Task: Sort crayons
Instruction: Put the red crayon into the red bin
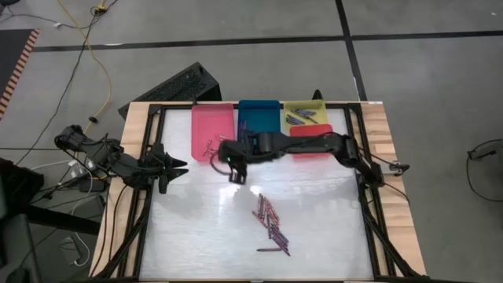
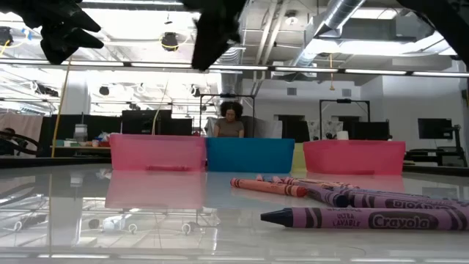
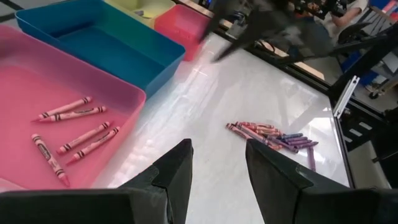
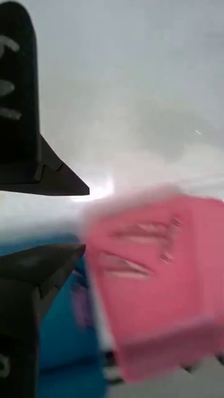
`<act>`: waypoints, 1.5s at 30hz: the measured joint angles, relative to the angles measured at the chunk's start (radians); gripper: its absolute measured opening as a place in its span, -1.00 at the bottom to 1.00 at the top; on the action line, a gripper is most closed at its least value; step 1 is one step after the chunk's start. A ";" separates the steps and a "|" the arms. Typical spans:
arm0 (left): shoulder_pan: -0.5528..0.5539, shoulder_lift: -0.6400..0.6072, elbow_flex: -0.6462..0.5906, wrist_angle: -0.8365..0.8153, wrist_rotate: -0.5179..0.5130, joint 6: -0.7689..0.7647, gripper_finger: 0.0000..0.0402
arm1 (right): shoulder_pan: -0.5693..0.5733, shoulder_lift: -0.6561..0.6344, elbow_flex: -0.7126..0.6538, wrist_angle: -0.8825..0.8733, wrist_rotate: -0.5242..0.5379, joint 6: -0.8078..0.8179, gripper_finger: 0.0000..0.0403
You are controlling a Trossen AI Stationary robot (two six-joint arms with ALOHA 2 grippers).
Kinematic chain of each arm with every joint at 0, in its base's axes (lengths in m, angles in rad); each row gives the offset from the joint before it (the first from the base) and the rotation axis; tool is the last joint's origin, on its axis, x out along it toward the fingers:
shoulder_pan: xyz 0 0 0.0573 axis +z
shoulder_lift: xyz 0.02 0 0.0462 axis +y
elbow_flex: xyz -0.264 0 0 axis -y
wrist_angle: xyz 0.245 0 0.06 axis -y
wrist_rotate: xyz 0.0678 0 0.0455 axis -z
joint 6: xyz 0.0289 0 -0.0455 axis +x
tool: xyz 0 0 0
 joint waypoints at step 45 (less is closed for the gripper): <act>0.000 0.003 0.000 0.009 -0.034 -0.059 -0.31 | 0.499 0.002 -0.518 0.239 0.338 0.709 -0.38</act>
